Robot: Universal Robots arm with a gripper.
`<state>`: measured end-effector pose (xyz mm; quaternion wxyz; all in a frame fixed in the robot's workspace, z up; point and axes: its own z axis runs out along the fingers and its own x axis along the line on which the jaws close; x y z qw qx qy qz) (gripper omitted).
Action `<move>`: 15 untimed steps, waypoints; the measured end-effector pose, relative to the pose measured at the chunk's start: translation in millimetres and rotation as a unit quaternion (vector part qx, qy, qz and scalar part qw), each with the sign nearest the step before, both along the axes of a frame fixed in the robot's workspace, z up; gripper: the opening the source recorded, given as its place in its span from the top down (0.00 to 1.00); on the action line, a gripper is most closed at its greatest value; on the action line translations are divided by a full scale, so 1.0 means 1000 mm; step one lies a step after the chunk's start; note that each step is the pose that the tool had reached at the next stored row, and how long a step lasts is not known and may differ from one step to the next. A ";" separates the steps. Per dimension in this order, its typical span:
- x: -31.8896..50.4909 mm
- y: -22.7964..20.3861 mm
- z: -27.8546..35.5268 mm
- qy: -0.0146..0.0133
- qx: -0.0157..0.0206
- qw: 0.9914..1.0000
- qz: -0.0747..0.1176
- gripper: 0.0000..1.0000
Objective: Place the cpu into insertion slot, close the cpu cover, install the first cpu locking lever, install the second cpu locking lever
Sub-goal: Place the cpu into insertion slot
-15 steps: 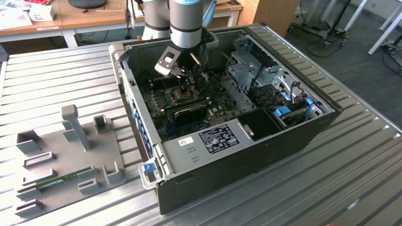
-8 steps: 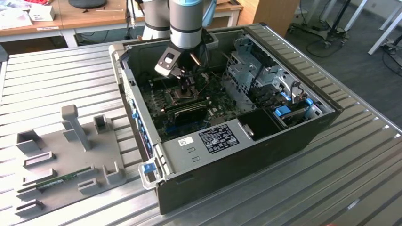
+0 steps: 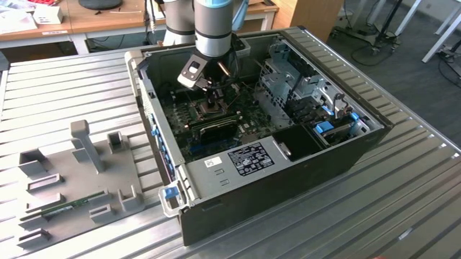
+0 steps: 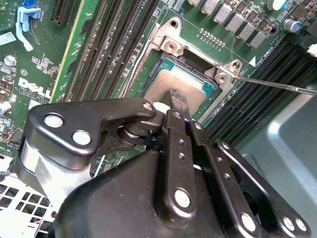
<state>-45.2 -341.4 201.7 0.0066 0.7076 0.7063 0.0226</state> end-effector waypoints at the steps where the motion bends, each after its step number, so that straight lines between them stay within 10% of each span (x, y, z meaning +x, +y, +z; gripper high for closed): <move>1: 0.0000 0.0000 -0.0001 0.000 0.000 1.000 0.000 0.89; 15: 0.0000 0.0000 -0.0013 0.000 0.000 1.000 0.000 0.89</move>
